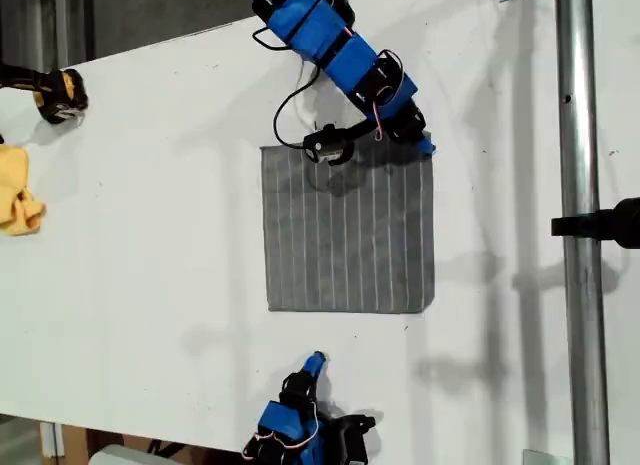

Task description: Grasp corners of a towel and fold twice.

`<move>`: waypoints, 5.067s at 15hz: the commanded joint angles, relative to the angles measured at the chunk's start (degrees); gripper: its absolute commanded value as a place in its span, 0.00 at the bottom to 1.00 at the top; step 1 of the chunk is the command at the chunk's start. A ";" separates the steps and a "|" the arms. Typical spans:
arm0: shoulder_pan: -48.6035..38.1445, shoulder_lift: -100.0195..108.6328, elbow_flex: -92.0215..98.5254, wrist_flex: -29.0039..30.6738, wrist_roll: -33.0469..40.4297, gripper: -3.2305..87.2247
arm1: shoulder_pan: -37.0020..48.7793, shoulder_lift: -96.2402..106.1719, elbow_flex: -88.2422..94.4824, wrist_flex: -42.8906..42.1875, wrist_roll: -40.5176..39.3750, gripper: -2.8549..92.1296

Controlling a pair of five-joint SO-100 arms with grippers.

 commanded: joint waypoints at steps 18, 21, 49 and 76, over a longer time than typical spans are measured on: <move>27.51 -114.43 -102.74 -7.29 -1.76 0.09 | 2.72 -0.62 -1.76 -1.05 -3.34 0.03; 30.41 -119.97 -103.62 -15.38 -0.53 0.24 | 2.81 0.70 -1.76 0.26 -4.31 0.03; 34.19 -145.02 -131.04 3.25 -7.29 0.02 | -5.10 -1.05 -26.54 20.57 -4.83 0.03; 11.34 -95.71 -63.19 -22.76 -0.35 0.02 | 27.77 25.93 -5.19 24.79 -29.79 0.03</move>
